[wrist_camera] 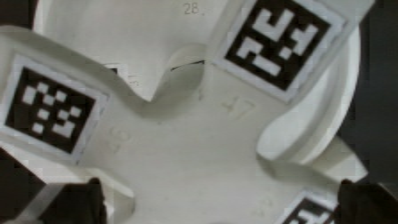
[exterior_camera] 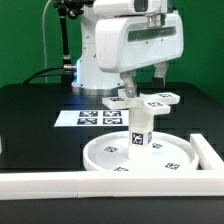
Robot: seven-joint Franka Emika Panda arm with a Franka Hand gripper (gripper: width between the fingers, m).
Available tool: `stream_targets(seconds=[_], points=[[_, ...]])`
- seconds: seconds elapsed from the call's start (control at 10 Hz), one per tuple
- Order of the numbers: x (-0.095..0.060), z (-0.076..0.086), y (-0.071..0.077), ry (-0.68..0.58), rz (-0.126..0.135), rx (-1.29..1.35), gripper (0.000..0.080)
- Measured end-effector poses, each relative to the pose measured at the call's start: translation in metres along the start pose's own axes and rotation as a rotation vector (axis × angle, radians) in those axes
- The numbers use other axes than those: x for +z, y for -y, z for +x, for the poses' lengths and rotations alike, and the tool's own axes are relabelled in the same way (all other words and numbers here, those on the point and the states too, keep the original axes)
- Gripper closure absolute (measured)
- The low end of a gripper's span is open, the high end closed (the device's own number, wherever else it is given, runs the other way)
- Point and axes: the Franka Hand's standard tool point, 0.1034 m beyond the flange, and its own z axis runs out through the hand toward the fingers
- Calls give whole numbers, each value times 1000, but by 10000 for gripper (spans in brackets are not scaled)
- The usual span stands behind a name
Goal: Assemble round table
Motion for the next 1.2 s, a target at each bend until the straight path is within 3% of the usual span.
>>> stream_targets(seconds=[0.3, 0.7, 0.8, 0.9, 1.0, 1.2], points=[[6, -5, -3, 29, -6, -190, 150], [14, -6, -3, 38, 0, -170, 150], [14, -6, -3, 38, 0, -168, 274], [14, -7, -3, 38, -1, -167, 274], [14, -7, -4, 38, -1, -166, 356], [14, -7, -4, 38, -1, -134, 356]])
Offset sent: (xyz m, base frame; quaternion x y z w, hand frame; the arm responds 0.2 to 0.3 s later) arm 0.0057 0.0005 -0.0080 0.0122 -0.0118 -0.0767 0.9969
